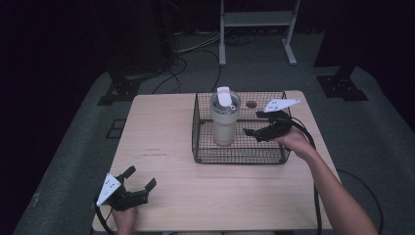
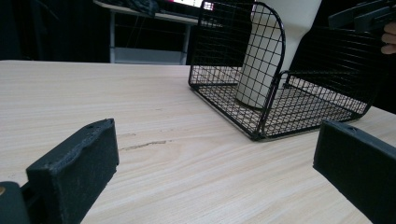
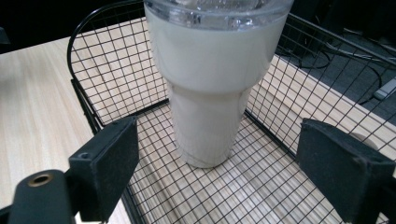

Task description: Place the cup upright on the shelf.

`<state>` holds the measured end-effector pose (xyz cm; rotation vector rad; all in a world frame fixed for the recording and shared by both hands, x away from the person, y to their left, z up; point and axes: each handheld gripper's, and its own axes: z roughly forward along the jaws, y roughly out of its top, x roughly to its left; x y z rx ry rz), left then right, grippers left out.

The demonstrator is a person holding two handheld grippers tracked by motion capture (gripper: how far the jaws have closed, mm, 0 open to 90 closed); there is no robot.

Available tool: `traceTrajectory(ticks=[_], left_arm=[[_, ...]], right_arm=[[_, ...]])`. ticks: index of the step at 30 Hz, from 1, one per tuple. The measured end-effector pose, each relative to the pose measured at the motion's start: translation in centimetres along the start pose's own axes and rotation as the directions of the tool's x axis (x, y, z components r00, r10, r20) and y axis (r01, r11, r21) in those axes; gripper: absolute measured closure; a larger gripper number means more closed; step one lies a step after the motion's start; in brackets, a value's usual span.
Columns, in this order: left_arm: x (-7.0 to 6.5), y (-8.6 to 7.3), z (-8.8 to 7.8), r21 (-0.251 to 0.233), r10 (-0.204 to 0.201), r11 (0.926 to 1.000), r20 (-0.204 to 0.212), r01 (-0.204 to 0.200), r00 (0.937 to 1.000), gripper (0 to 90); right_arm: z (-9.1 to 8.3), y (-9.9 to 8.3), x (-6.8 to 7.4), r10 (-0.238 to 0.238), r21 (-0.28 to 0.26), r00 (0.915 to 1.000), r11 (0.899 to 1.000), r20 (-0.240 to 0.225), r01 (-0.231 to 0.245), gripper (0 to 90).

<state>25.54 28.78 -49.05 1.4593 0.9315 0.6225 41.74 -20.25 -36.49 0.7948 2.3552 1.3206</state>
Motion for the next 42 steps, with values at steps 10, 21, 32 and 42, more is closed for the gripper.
traceTrajectory(ticks=[10, 21, 32, 42], left_arm=[[-0.1, 0.0, 0.1, 0.005, 0.006, 1.0, -0.001, -0.006, 1.0, 0.0], [-0.1, 0.0, 0.1, 0.007, 0.011, 0.9999, -0.002, -0.011, 0.9999, 0.0], [-0.1, 0.0, 0.1, 0.008, 0.008, 0.9999, -0.002, -0.008, 1.0, 0.0], [-0.2, 0.0, 0.2, 0.012, 0.016, 0.9998, -0.002, -0.016, 0.9999, 0.0]], right_arm=[[-1.0, -0.8, 0.3, -0.004, 0.004, 1.0, 1.0, -0.002, 0.004, 12.7], [-2.6, -1.3, 1.3, -0.017, -0.018, 0.9998, 1.0, -0.014, 0.017, 12.8], [-3.6, -2.4, 2.4, -0.03, -0.033, 0.999, 0.999, -0.032, 0.029, 12.8], [-4.1, -3.6, 3.3, -0.038, -0.036, 0.9983, 0.999, -0.043, 0.037, 12.9]])
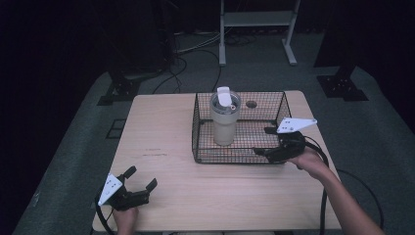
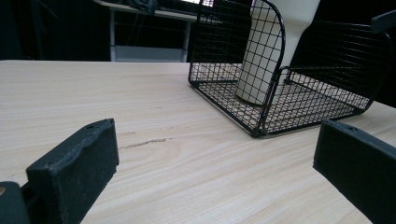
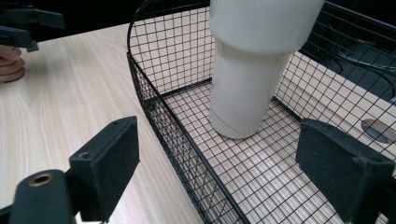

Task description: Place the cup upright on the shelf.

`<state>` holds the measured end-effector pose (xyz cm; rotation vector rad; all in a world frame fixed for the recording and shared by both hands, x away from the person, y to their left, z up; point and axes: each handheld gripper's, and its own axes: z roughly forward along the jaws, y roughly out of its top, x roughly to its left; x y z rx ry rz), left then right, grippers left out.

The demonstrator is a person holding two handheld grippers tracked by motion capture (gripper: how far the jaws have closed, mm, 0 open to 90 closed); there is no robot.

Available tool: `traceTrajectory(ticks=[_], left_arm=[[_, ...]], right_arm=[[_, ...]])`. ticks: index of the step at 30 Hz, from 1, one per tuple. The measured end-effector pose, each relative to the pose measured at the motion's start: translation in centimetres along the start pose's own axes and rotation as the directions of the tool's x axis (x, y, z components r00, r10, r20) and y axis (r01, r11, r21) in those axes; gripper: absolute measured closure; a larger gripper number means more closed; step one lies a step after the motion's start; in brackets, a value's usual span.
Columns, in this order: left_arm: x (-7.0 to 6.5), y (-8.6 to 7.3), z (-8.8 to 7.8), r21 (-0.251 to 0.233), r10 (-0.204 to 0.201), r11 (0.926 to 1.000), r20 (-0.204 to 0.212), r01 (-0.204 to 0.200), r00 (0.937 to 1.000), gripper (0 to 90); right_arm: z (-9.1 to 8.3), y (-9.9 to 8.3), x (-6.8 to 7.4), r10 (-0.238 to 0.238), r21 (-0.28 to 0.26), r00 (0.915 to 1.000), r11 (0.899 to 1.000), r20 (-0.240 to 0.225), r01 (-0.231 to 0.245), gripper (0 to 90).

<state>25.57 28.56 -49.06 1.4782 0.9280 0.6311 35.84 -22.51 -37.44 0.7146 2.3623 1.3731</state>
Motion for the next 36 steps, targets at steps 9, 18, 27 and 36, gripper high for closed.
traceTrajectory(ticks=[9, 18, 27, 36], left_arm=[[0.0, 0.0, 0.0, 0.003, 0.002, 1.0, 0.0, -0.002, 1.0, 0.0], [-0.1, 0.0, 0.1, 0.008, 0.006, 1.0, -0.001, -0.006, 1.0, 0.0], [-0.1, 0.0, 0.1, 0.01, 0.007, 0.9999, -0.002, -0.007, 1.0, 0.0], [-0.1, 0.0, 0.1, 0.007, 0.009, 0.9999, -0.001, -0.009, 1.0, 0.0]], right_arm=[[-0.4, -1.1, 0.9, 0.005, -0.014, 0.9999, 1.0, -0.013, -0.005, 12.9], [-0.6, -2.1, 1.9, 0.002, -0.019, 0.9993, 1.0, -0.036, -0.002, 12.9], [-1.0, -3.1, 3.0, -0.006, -0.025, 0.9985, 1.0, -0.055, 0.004, 12.9], [-0.8, -4.9, 3.5, 0.001, -0.013, 0.9987, 1.0, -0.051, -0.002, 12.9]])
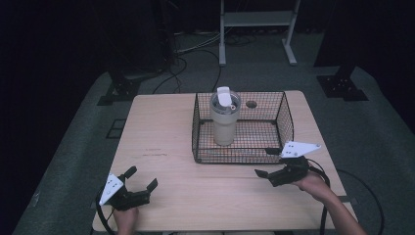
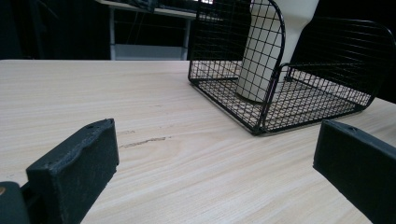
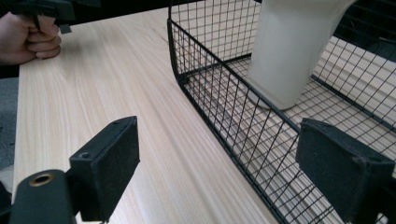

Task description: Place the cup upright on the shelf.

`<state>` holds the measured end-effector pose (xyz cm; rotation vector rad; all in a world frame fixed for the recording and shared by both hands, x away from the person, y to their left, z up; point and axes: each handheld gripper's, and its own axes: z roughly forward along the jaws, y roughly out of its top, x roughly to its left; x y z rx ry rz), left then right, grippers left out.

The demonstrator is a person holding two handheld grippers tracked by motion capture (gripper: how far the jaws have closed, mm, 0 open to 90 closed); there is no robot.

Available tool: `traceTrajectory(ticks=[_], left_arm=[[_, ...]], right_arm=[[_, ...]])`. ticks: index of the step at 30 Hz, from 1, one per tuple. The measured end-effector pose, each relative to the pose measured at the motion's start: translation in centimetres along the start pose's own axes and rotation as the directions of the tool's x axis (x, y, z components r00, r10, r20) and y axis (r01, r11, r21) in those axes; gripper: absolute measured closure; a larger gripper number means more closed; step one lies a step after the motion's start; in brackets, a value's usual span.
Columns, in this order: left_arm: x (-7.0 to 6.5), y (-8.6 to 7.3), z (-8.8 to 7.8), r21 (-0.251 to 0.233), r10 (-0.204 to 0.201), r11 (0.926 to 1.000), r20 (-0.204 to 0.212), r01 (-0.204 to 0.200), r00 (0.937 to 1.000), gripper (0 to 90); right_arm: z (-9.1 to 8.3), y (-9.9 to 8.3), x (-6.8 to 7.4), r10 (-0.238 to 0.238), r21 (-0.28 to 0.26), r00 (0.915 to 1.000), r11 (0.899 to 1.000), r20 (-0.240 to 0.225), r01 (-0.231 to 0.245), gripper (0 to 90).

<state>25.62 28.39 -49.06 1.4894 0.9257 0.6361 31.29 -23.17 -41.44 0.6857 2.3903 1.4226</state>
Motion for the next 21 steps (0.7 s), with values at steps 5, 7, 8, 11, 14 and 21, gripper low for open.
traceTrajectory(ticks=[5, 7, 8, 11, 14, 21], left_arm=[[0.0, 0.0, 0.0, 0.001, 0.0, 1.0, -0.001, 0.0, 1.0, 0.0], [0.0, 0.0, 0.0, 0.002, 0.001, 1.0, -0.001, -0.001, 1.0, 0.0], [0.0, 0.0, 0.0, 0.002, 0.001, 1.0, -0.001, -0.001, 1.0, 0.0], [0.0, 0.0, 0.0, 0.005, 0.003, 1.0, -0.002, -0.003, 1.0, 0.0], [0.0, 0.0, 0.0, 0.005, 0.003, 1.0, -0.003, -0.003, 1.0, 0.0], [0.0, 0.0, 0.0, 0.007, 0.006, 1.0, -0.004, -0.006, 1.0, 0.0]], right_arm=[[0.0, -0.6, 0.2, 0.011, 0.0, 0.9999, 1.0, -0.007, -0.011, 12.9], [0.0, -0.9, 0.3, 0.006, -0.003, 0.9999, 1.0, -0.01, -0.006, 12.9], [0.0, -1.1, 0.3, 0.005, -0.001, 0.9999, 1.0, -0.009, -0.005, 12.9], [0.0, -1.6, 0.4, 0.009, -0.005, 0.9999, 1.0, -0.008, -0.009, 12.9], [-0.2, -2.1, 0.4, 0.019, -0.004, 0.9998, 1.0, -0.003, -0.019, 12.9], [-0.7, -3.1, 0.3, 0.044, -0.012, 0.999, 0.999, 0.009, -0.044, 12.9]])
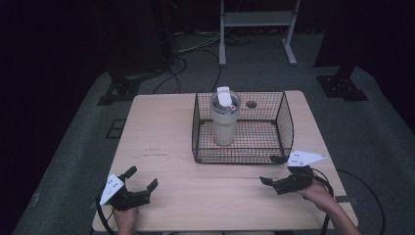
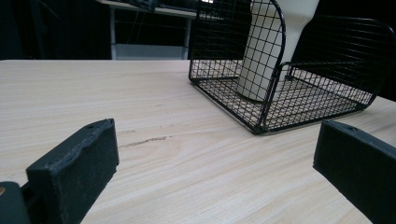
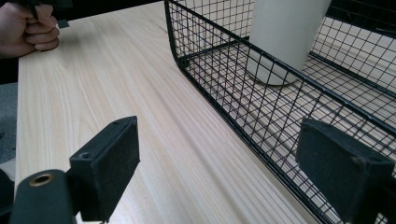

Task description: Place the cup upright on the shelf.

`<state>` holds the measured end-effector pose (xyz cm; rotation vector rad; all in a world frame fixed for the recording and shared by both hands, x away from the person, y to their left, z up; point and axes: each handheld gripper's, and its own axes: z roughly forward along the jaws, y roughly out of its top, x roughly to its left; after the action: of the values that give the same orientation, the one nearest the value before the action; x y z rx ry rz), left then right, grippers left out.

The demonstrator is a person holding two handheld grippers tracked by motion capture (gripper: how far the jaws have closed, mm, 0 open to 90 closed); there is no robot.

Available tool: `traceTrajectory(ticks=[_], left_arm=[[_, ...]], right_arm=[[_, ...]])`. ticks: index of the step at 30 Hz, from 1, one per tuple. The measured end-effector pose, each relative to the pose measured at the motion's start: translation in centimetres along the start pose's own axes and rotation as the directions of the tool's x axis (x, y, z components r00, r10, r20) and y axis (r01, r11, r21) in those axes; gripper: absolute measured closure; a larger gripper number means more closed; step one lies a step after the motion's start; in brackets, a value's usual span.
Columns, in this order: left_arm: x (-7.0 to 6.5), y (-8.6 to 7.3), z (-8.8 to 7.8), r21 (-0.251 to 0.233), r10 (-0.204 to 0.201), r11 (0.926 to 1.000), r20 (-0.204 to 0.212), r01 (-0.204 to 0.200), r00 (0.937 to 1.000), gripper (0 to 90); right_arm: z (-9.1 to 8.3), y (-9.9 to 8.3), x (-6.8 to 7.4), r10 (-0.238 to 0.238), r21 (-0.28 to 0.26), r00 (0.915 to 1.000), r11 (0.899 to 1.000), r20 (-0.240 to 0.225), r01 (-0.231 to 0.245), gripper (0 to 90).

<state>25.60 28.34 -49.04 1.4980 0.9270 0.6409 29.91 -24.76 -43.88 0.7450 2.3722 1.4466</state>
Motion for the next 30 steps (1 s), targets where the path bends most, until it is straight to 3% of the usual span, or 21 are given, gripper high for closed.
traceTrajectory(ticks=[30], left_arm=[[-0.1, 0.0, 0.1, 0.009, 0.011, 0.9999, -0.006, -0.011, 0.9999, 0.0]], right_arm=[[-1.7, -4.5, -0.1, 0.079, -0.044, 0.9944, 0.996, 0.07, -0.076, 12.9]])
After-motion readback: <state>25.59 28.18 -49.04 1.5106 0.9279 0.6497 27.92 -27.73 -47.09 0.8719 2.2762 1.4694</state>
